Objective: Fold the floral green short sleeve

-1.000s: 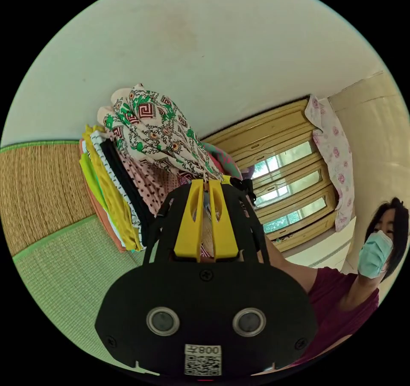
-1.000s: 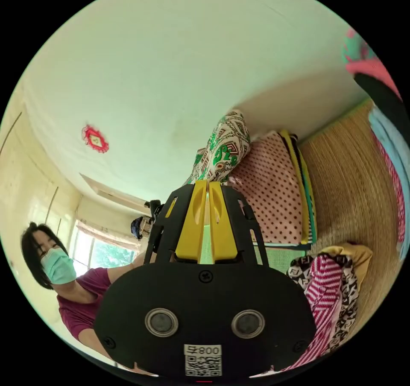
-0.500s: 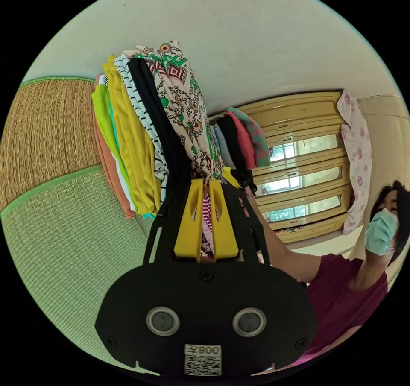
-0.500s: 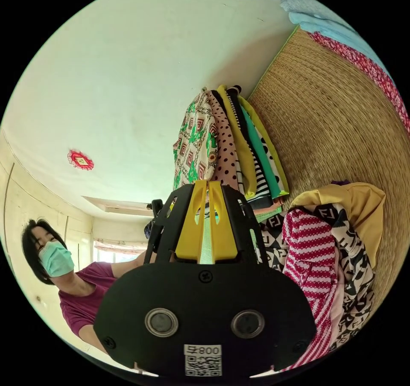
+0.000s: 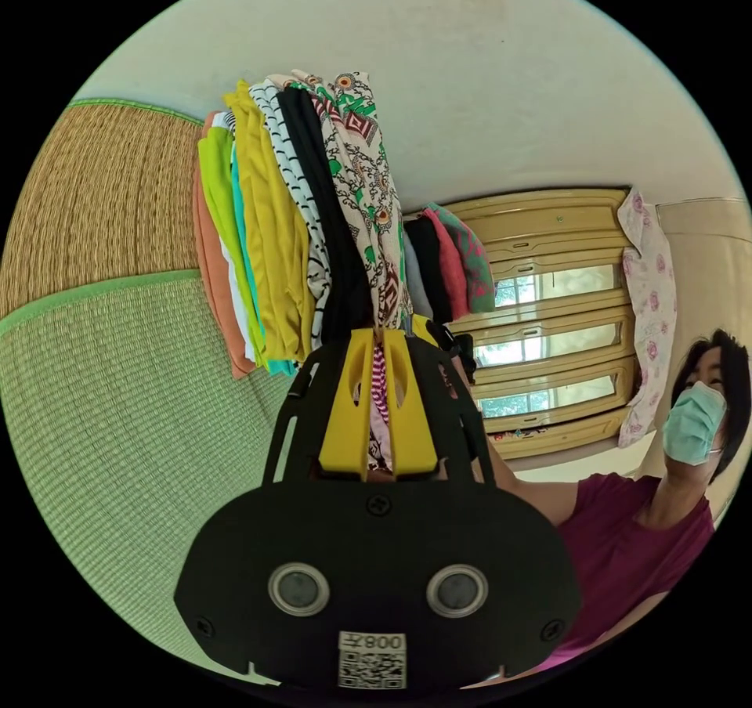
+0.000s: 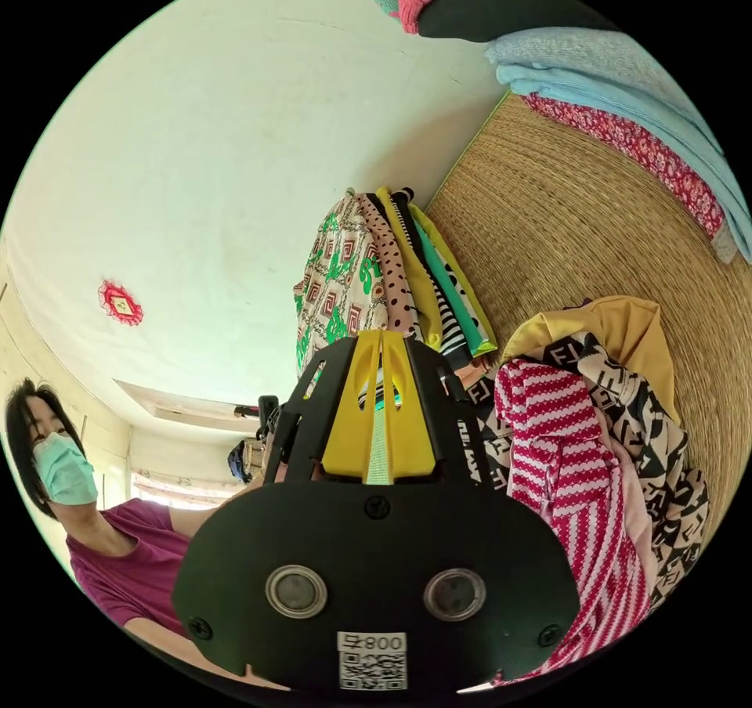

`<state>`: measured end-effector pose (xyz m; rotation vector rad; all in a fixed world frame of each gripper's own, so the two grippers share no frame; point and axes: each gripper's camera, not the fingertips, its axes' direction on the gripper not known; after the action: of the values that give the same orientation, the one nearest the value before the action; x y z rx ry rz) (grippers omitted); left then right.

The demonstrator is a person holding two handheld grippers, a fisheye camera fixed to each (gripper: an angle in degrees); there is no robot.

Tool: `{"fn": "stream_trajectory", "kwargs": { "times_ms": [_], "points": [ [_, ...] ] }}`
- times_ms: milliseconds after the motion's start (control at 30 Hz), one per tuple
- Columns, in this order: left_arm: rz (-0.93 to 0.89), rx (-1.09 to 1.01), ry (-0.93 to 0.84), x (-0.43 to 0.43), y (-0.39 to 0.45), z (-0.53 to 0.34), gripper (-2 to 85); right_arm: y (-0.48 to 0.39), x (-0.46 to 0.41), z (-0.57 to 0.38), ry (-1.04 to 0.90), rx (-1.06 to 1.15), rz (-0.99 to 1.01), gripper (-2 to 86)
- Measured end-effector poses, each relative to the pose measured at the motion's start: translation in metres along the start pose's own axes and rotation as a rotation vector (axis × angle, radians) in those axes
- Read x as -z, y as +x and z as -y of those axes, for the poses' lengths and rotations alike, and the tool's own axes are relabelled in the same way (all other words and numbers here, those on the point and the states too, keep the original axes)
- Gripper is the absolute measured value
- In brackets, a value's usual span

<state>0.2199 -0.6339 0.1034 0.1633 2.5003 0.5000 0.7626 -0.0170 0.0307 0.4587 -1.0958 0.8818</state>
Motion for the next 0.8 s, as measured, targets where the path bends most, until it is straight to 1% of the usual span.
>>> {"fn": "stream_trajectory", "kwargs": {
  "times_ms": [133, 233, 333, 400, 433, 467, 500, 567, 600, 667, 733, 800],
  "points": [
    [-0.034, 0.003, 0.025, 0.014, -0.015, -0.010, 1.0, 0.000, 0.003, -0.018, 0.074, -0.022, 0.018, 0.0],
    [-0.024, -0.057, 0.055, 0.028, -0.010, -0.020, 0.5, -0.034, -0.016, -0.035, 0.077, 0.060, 0.047, 0.0],
    [-0.016, -0.090, 0.076, 0.035, -0.011, -0.023, 0.3, -0.091, -0.071, -0.047, -0.004, 0.210, 0.045, 0.0],
    [0.005, -0.078, 0.076, 0.037, -0.020, -0.024, 0.2, -0.128, -0.128, -0.058, -0.079, 0.312, 0.045, 0.0],
    [0.036, -0.078, 0.073, 0.037, -0.026, -0.026, 0.2, -0.134, -0.144, -0.062, -0.106, 0.331, 0.034, 0.0],
    [0.081, -0.059, 0.062, 0.038, -0.033, -0.030, 0.1, -0.140, -0.179, -0.068, -0.169, 0.358, -0.022, 0.0],
    [0.091, -0.050, 0.059, 0.039, -0.036, -0.033, 0.1, -0.139, -0.210, -0.077, -0.220, 0.358, -0.090, 0.0],
    [0.079, -0.059, 0.051, 0.048, -0.041, -0.051, 0.1, -0.131, -0.234, -0.091, -0.239, 0.342, -0.098, 0.1],
    [0.083, -0.065, 0.050, 0.051, -0.042, -0.056, 0.1, -0.128, -0.232, -0.102, -0.201, 0.338, -0.054, 0.1],
    [0.115, -0.100, 0.024, 0.064, -0.043, -0.084, 0.1, -0.122, -0.218, -0.121, -0.141, 0.340, -0.039, 0.1],
    [0.153, -0.105, -0.028, 0.068, -0.048, -0.110, 0.1, -0.110, -0.200, -0.147, -0.091, 0.335, -0.071, 0.3],
    [0.212, -0.102, -0.117, 0.068, -0.056, -0.140, 0.1, -0.082, -0.172, -0.186, -0.059, 0.311, -0.180, 0.7]
  ]
}}
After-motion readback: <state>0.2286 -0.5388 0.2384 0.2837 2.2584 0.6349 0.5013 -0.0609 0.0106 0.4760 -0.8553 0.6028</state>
